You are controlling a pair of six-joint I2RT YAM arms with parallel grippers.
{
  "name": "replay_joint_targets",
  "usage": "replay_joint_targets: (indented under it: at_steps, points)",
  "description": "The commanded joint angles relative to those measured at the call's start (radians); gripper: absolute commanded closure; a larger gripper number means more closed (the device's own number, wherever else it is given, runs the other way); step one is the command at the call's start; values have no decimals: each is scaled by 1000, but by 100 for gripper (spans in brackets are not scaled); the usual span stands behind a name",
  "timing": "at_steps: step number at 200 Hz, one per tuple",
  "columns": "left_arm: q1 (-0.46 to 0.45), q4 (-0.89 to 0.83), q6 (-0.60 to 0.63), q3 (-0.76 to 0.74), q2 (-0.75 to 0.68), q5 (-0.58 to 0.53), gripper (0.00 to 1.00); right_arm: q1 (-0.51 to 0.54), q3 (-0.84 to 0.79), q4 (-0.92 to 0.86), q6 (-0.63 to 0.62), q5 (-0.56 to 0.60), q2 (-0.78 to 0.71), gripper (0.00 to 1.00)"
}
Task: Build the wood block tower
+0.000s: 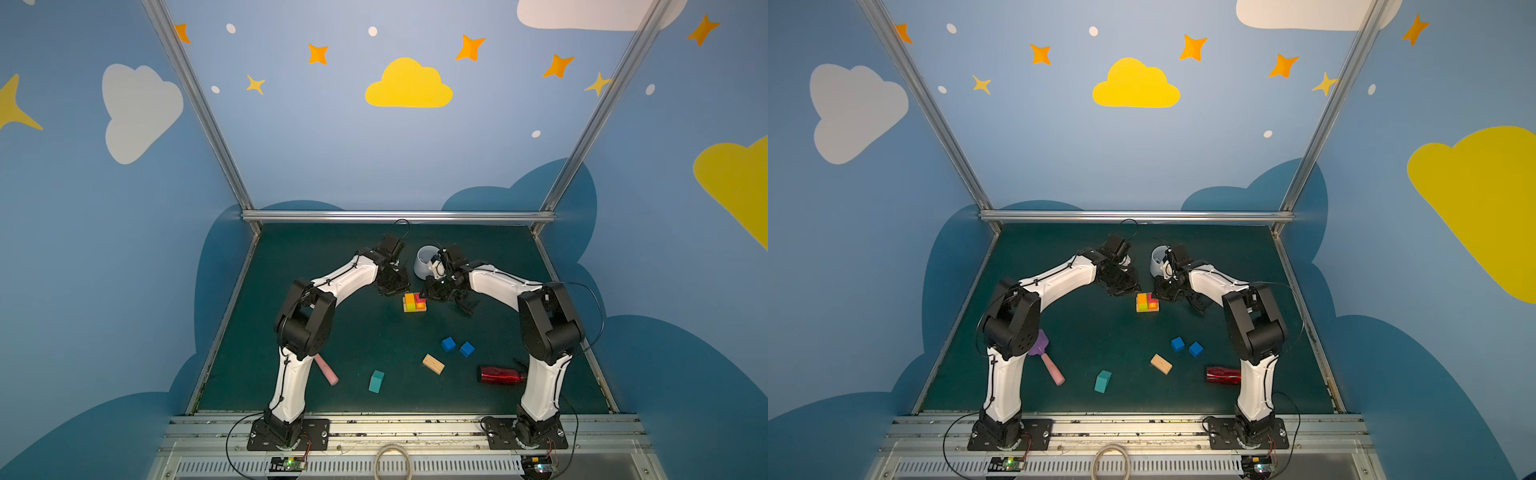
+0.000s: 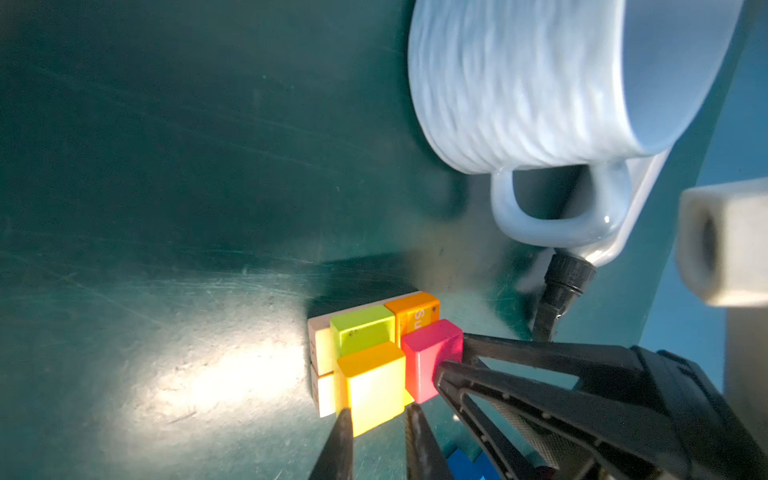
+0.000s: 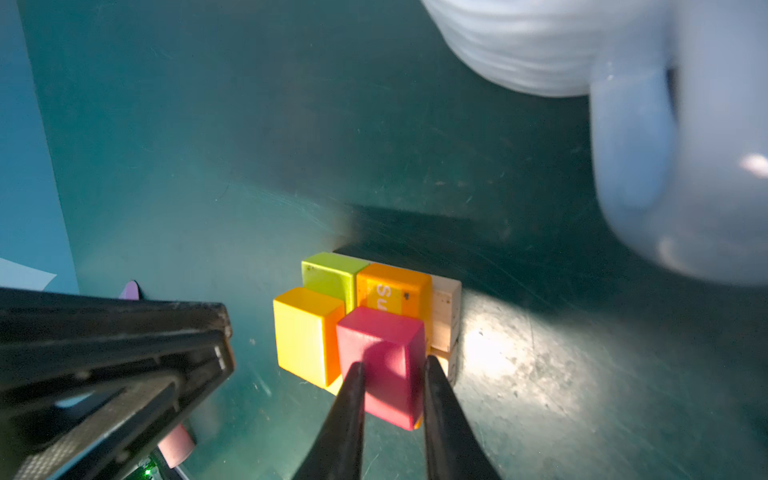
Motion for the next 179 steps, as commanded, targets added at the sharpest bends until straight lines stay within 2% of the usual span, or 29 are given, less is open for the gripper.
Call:
replay_joint_targets:
  at_steps: [1,128,179]
  points:
    - [5,-32,6,-7,0,-9,73,2,17,-5,-1,0,16,76]
    - [5,-21,-7,3,46,19,73,1,18,-7,-1,-1,17,75]
    - [4,-21,-12,18,75,35,75,3,18,-7,-1,1,20,75]
